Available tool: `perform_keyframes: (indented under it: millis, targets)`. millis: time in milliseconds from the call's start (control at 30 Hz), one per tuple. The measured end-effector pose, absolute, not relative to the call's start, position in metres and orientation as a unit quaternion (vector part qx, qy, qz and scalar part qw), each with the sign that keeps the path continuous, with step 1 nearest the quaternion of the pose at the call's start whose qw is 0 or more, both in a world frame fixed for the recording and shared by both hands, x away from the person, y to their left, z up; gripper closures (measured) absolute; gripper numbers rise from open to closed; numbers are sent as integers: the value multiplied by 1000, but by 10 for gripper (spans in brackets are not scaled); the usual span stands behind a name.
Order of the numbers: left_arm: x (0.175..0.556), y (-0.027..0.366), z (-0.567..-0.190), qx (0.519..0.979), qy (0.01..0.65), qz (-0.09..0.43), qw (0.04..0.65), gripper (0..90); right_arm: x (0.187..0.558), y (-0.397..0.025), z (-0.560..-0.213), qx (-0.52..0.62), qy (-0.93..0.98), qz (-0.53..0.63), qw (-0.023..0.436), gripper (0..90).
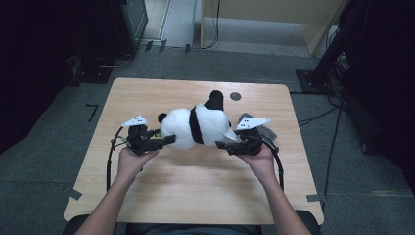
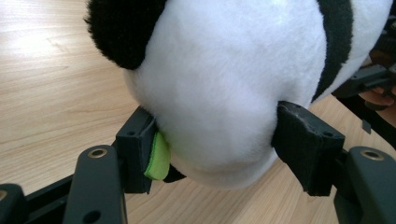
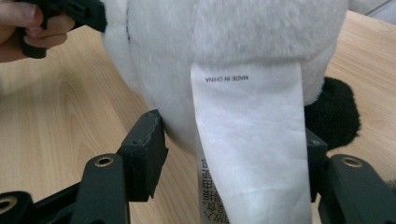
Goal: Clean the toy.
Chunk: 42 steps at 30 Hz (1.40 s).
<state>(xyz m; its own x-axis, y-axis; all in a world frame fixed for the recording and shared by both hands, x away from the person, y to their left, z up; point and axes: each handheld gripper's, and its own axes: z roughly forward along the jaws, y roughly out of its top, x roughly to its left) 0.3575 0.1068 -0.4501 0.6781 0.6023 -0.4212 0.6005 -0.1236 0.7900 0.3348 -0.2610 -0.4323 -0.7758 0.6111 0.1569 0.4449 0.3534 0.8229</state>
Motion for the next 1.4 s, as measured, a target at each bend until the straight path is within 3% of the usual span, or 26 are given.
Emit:
perform_keyframes:
  millis: [133, 433, 1400]
  targets:
    - [360, 114, -451, 733, 416, -18, 537, 343, 331, -260, -428, 311, 816, 480, 83, 434]
    - [361, 112, -455, 745, 422, -25, 516, 344, 328, -259, -429, 315, 825, 463, 76, 439]
    - [362, 106, -460, 765, 426, 25, 483, 351, 319, -252, -431, 324, 832, 448, 52, 458]
